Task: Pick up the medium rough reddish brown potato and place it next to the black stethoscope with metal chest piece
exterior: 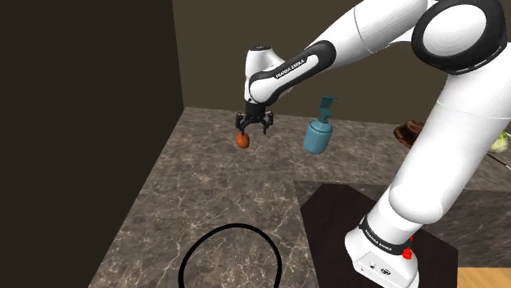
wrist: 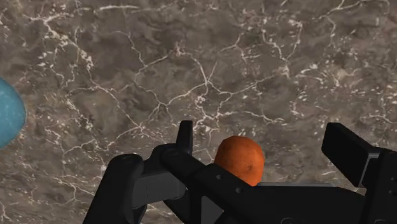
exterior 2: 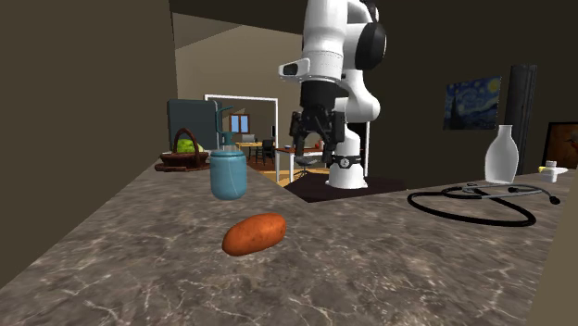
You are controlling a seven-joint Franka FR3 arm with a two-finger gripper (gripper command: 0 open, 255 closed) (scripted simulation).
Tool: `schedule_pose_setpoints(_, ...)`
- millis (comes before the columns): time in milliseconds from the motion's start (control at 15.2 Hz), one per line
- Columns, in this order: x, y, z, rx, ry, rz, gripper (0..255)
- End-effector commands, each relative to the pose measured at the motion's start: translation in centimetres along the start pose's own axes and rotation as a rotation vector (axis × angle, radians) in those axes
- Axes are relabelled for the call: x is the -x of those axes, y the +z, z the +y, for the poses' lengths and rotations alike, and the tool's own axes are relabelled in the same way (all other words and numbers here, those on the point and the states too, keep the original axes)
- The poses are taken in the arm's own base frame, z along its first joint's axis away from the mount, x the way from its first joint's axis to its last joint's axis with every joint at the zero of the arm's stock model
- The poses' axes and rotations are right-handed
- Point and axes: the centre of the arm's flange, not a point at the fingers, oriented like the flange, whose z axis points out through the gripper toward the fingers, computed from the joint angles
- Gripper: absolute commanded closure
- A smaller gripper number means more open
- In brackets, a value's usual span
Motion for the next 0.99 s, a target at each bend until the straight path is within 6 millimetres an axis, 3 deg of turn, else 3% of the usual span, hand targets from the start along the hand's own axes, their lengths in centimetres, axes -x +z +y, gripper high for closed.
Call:
schedule_pose_setpoints(0, -1.7, 1.5, -0.7, 0.005, 0.04, 0.009, 0)
schedule_pose_setpoints(528, -9.3, 8.2, -2.6, 0.024, 0.194, 0.042, 0)
schedule_pose_setpoints(924, -9.9, 11.2, -2.6, 0.025, 0.203, 0.044, 0)
